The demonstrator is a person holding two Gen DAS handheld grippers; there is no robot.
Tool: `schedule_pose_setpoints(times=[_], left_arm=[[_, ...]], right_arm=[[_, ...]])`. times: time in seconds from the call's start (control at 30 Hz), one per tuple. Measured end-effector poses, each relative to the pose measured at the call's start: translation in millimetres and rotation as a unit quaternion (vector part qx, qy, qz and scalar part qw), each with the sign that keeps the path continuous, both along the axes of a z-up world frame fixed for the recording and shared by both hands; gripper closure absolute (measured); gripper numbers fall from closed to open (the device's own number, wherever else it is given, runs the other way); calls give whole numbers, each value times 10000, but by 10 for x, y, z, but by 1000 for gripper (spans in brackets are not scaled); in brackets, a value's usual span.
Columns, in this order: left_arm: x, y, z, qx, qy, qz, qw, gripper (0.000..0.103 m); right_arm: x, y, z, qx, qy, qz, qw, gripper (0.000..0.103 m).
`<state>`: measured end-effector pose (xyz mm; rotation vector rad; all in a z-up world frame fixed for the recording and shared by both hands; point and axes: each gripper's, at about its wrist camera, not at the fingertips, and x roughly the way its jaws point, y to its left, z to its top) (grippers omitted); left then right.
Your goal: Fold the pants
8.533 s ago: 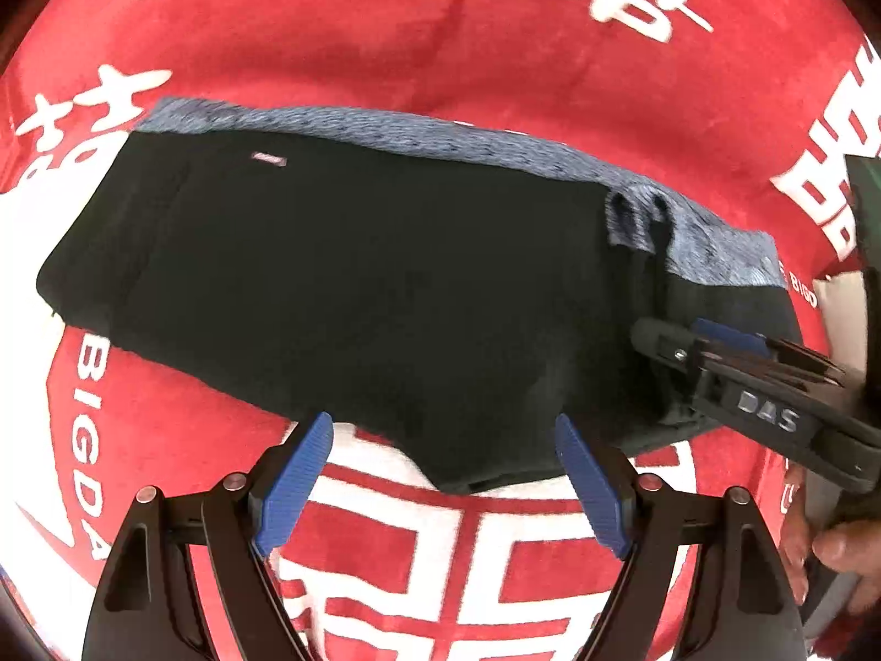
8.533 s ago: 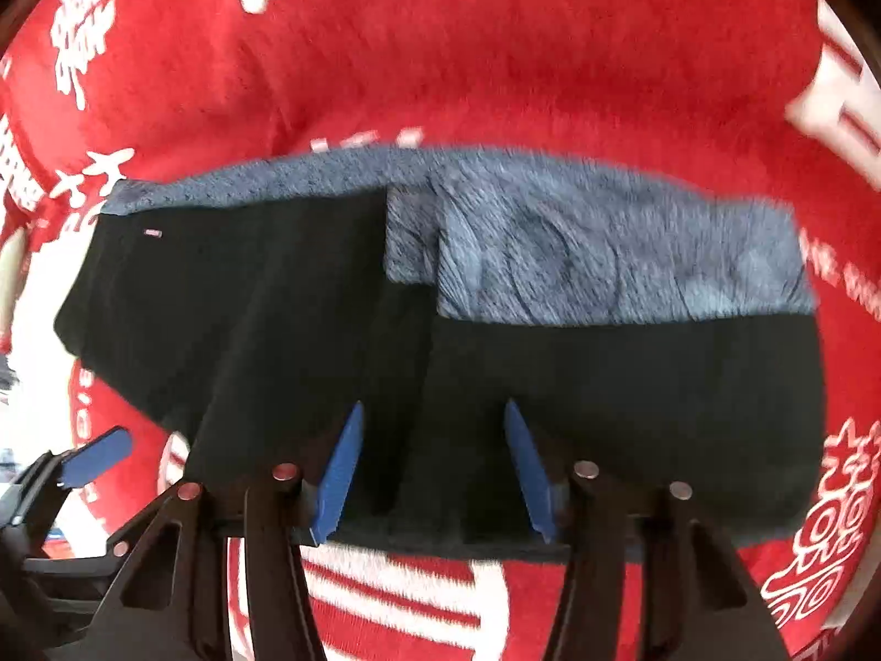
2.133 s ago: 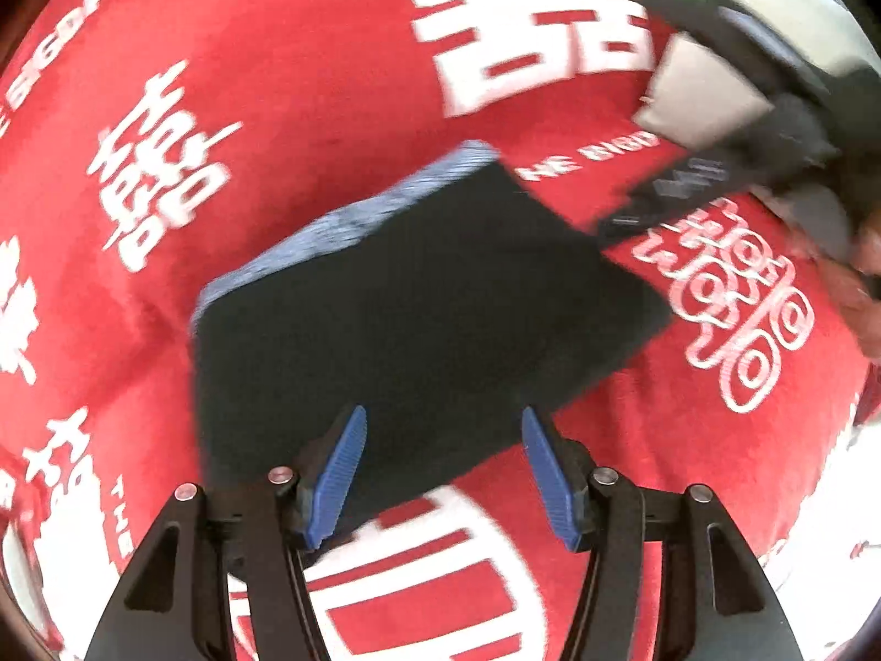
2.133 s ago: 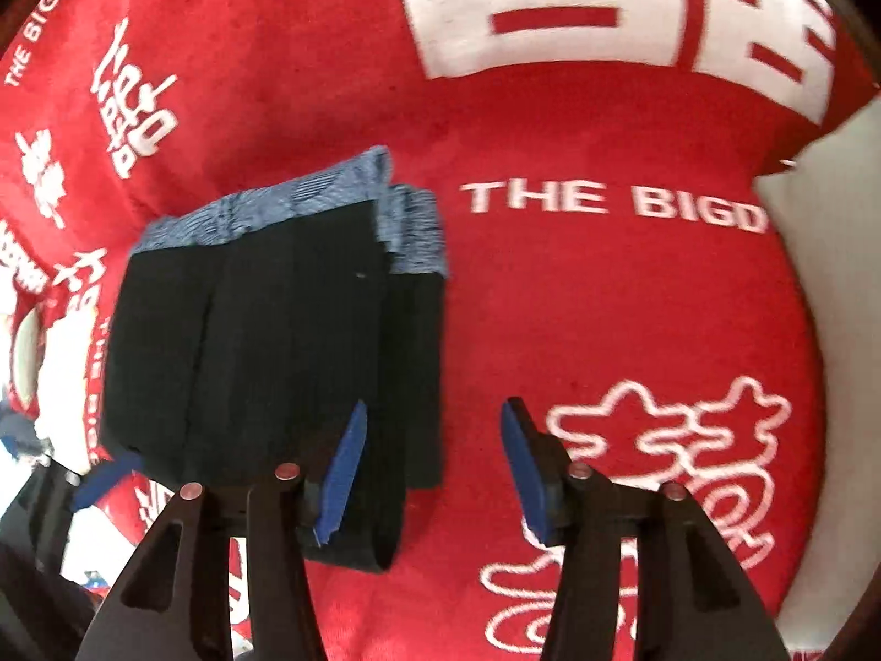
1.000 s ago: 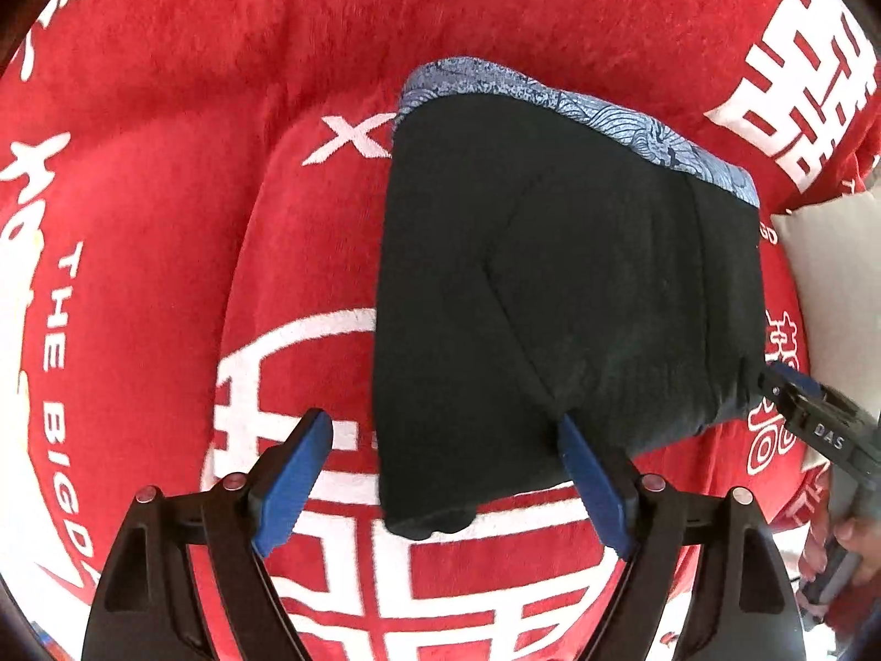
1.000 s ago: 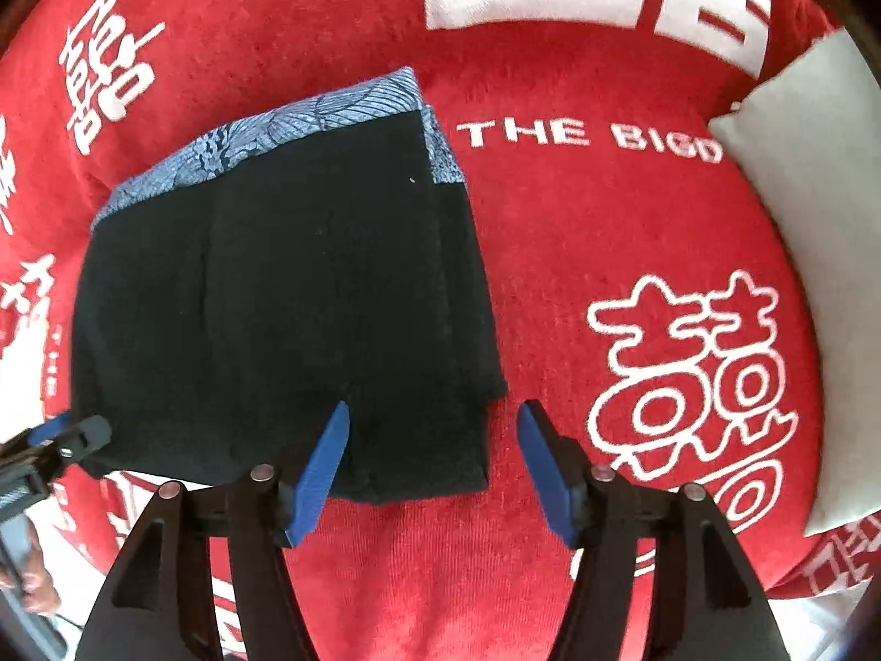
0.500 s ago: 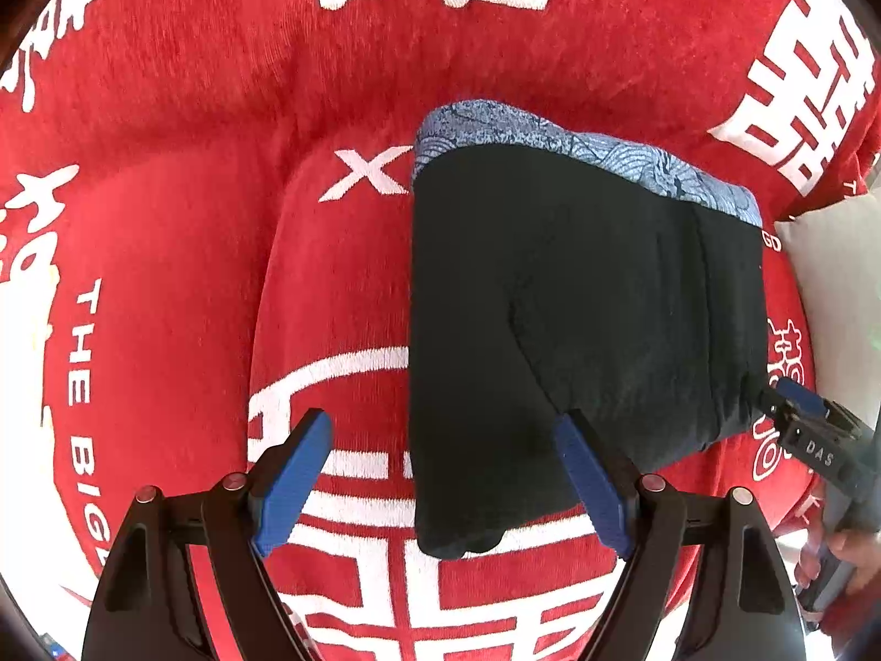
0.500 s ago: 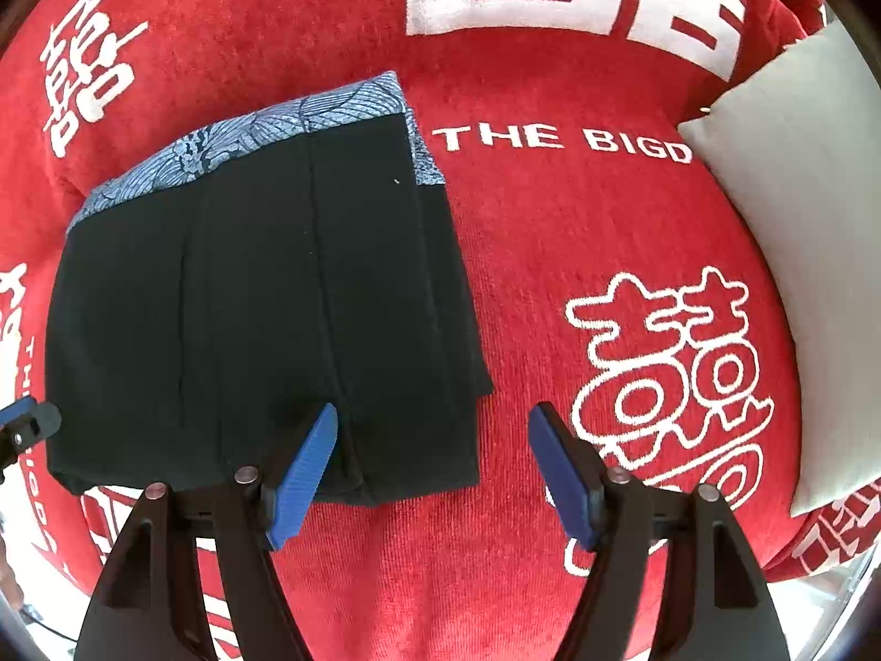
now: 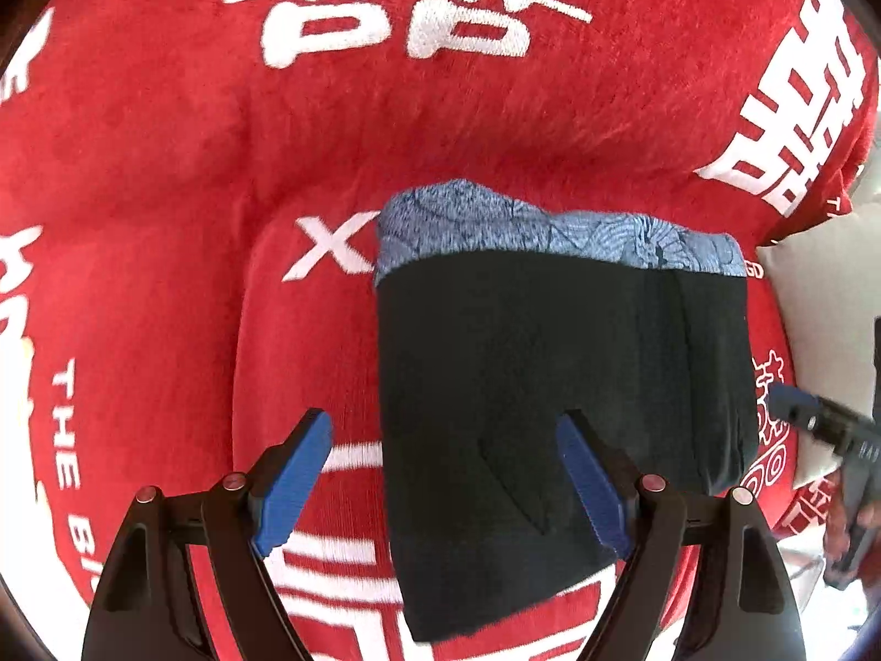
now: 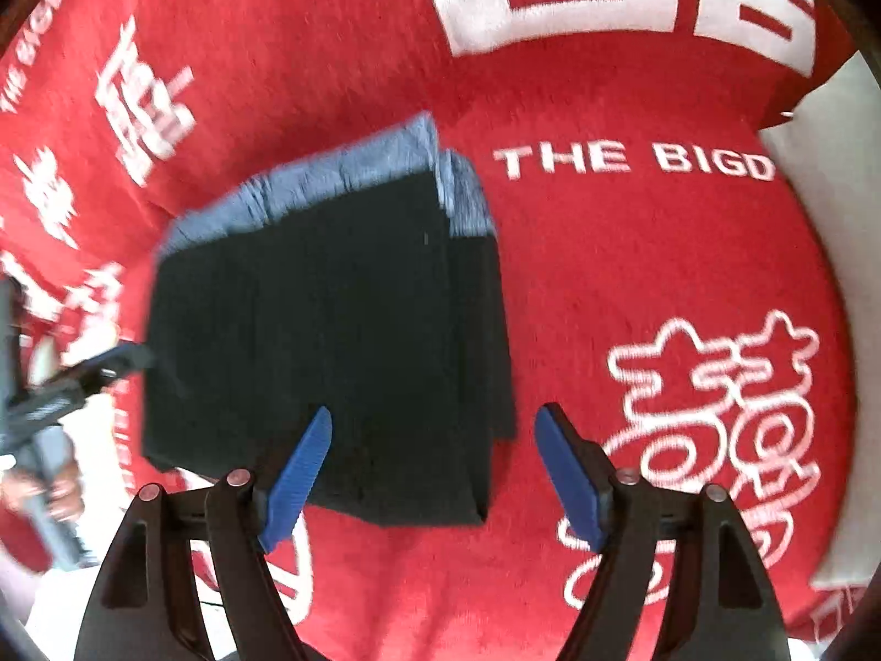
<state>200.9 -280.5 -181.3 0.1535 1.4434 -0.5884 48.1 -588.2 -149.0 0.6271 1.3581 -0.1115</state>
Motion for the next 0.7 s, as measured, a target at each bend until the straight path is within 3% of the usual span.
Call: schedule_pose_setpoints(times=[0.1,0.3,0.57,0.7], left_arm=[[114,-15,-94,-234,298,-177,9991,18],[239,-19,-351,-730,1048,-407,9910,18],[355,-7,-618,-1214,1786,-424,9755,18],[365,-60,-682,-1289,1822,-375,9740,15]], right_arm=[[48,-242,-117,541,-253,-75,9982,23],[155,-425,-516,1625,-257,21,9864,23],[216,-491,-845,2508,-402,181,9670,23],[296,-405,-935,2788,-514,401,9581,22]])
